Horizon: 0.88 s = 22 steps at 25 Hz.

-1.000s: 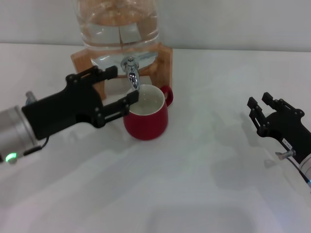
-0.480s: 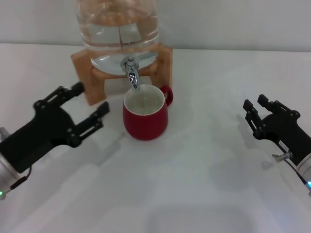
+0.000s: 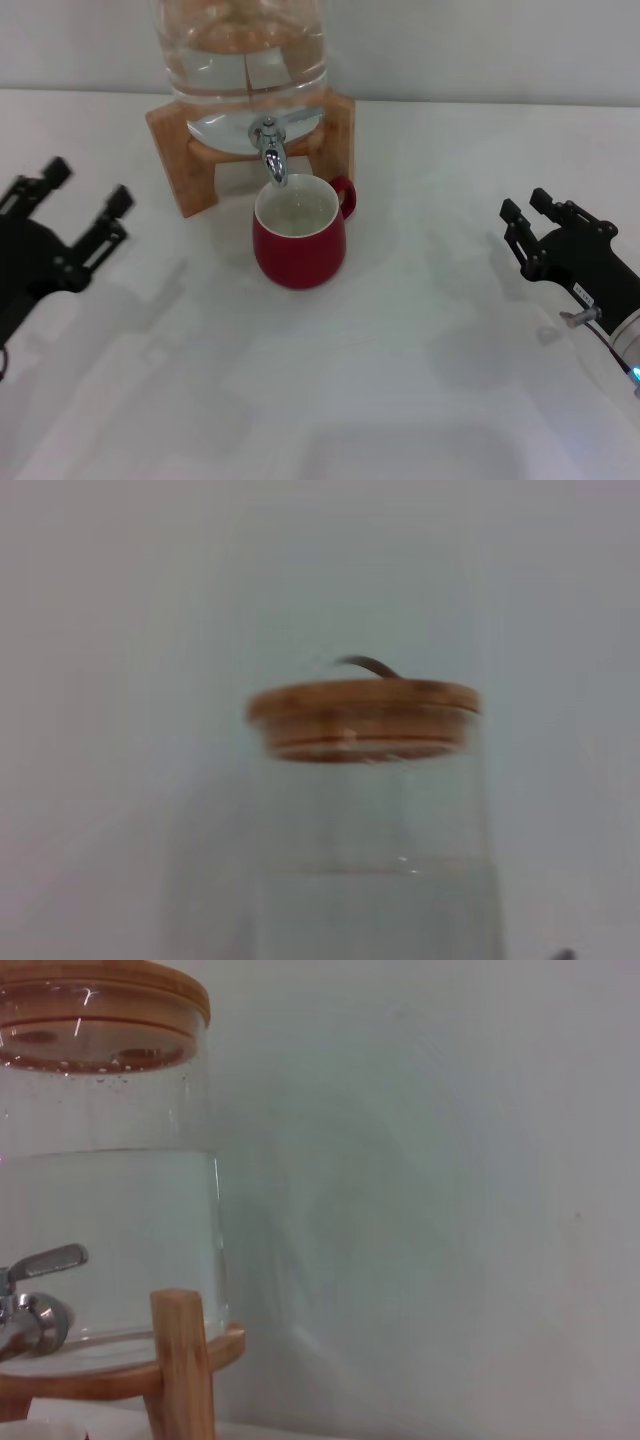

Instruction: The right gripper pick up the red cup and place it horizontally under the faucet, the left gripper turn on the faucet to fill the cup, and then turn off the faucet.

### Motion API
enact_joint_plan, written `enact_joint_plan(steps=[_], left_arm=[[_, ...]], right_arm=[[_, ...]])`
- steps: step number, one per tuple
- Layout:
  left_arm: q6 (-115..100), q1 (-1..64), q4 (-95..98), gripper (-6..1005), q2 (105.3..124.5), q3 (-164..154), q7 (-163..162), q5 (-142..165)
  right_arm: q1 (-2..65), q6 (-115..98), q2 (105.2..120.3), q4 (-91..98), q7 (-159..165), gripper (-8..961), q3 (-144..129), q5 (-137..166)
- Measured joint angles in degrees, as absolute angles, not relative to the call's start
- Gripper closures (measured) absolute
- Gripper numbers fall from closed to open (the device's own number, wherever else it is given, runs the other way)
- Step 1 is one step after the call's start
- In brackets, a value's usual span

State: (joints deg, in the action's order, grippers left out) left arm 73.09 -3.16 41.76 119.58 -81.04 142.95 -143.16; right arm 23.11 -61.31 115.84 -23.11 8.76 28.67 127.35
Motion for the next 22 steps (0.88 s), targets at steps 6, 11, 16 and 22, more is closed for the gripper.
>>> enact_joint_plan(steps=[6,11,16,22], left_arm=[[74.2,-2.7,36.9,243,119.49,-80.9,146.5,-150.3],[74.3,-2.4,35.2,242,119.52,-80.9,148.9,-154.8],[74.3,-1.7,33.6,242,119.53,-80.9,149.4,-157.6],[73.9,1.0,30.5,243,119.44,-80.8,149.5,-158.3]], right_arm=[[24.3,-61.4,115.85,-22.8,8.7,575,29.0,126.7],[25.1,-61.3,115.95,-21.6,8.6,575,31.0,126.6],[25.0,-61.3,115.8,-20.8,9.0,575,32.5,126.6],[25.0,-61.3,115.76,-20.1,9.1,575,33.3,126.6]])
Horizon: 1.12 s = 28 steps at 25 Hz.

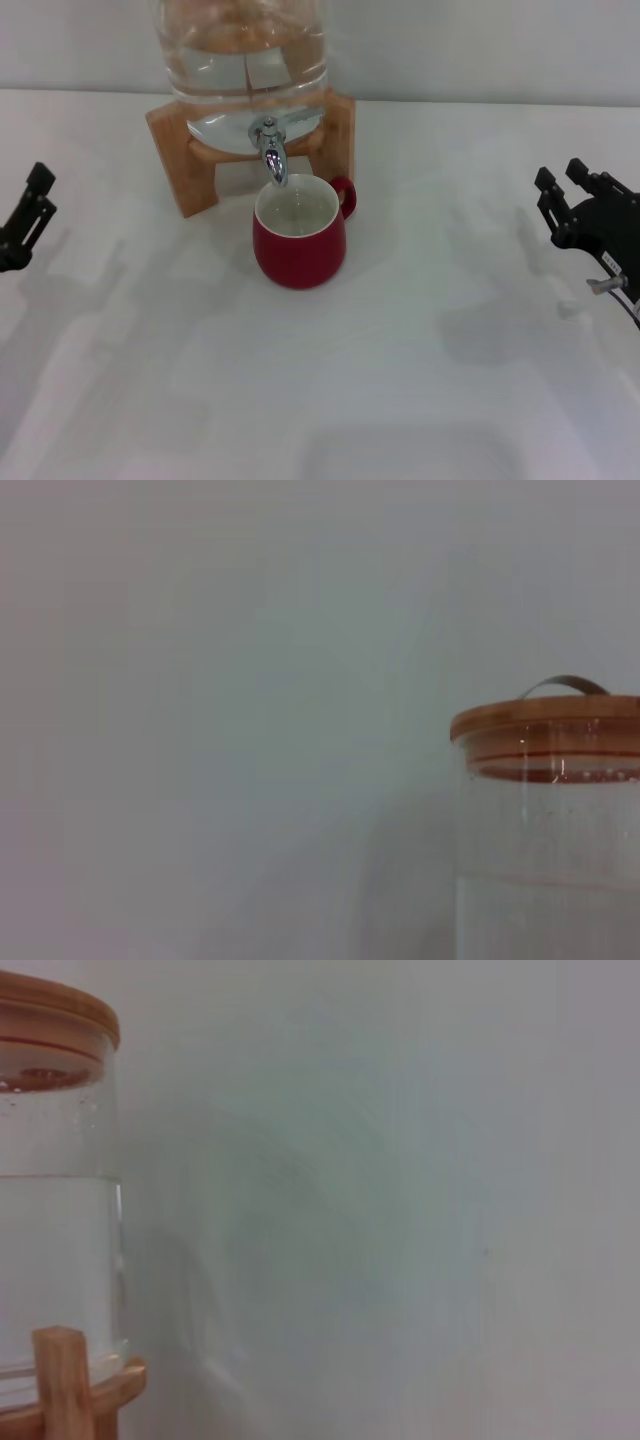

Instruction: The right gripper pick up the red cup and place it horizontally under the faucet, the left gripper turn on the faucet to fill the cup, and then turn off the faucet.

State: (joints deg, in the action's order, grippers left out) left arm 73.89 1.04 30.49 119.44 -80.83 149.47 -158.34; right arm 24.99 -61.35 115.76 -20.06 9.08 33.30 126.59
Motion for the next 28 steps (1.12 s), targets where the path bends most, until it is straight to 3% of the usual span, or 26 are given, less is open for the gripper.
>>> enact_joint_plan(steps=[11,28], left_arm=[[73.6,7.7,24.1,243,119.1,-78.7,149.5,-157.4],[72.6,12.7,20.3,243,119.05,-79.1,149.1,-150.8]], right_arm=[[24.8,-61.0,115.71,-19.5,9.3,575,33.7,126.4],[24.7,-61.2,115.84,-20.0,9.3,575,32.9,127.2]])
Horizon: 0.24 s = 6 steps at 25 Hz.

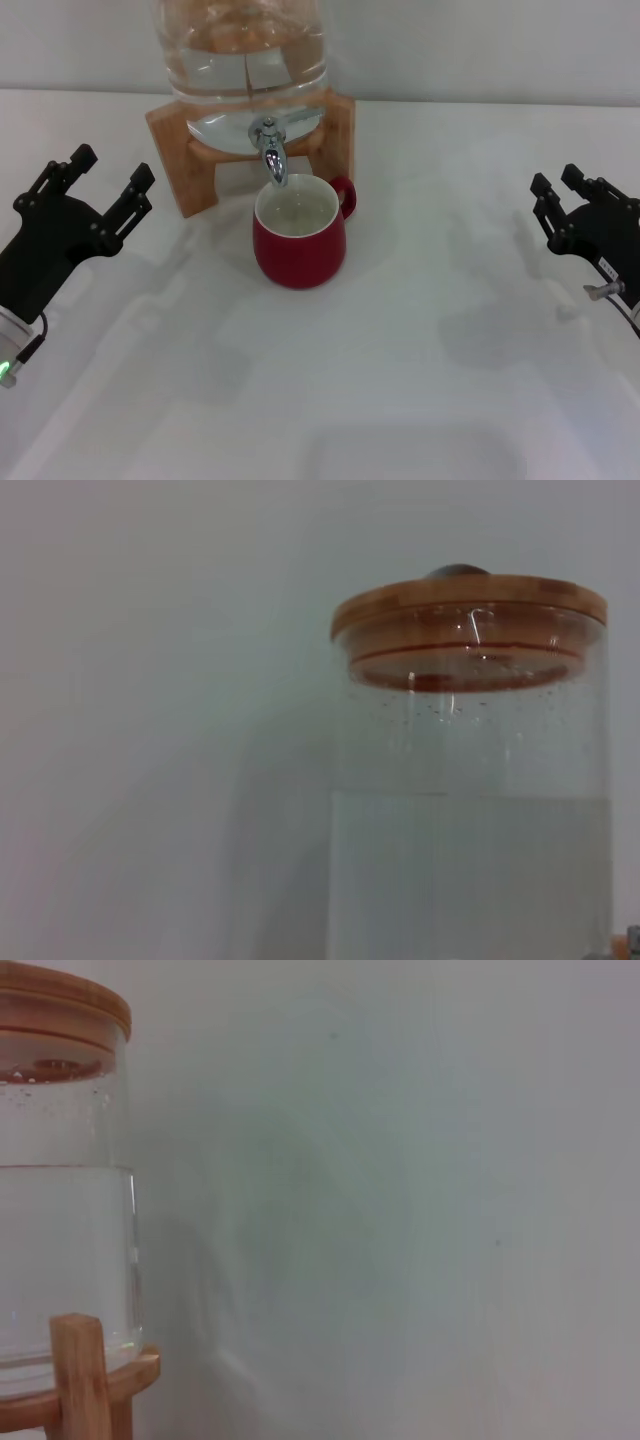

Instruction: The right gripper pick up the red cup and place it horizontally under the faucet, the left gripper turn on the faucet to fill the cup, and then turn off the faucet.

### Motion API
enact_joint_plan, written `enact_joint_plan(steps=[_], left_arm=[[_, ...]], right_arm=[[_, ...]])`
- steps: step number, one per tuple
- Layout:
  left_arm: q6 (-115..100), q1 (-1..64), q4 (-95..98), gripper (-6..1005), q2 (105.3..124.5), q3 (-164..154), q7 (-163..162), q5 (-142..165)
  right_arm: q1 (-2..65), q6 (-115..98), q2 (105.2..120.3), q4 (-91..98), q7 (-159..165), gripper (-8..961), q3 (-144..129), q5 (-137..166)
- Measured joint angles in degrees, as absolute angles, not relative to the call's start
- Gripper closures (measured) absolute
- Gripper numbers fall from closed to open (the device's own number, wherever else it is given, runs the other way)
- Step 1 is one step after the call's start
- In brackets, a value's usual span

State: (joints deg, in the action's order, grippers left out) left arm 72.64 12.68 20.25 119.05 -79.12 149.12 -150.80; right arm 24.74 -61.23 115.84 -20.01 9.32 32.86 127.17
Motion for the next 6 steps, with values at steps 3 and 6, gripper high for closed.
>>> enact_joint_plan(steps=[3,6], left_arm=[[72.6,12.5,20.2,243,119.03,-79.2,149.0,-150.3],[72.6,12.3,20.2,243,119.07,-79.1,149.0,-149.7]], right_arm=[[24.7,-61.3,115.84,-20.0,9.3,575,32.8,127.2],[24.6,-61.3,115.84,-20.0,9.3,575,32.8,127.2]])
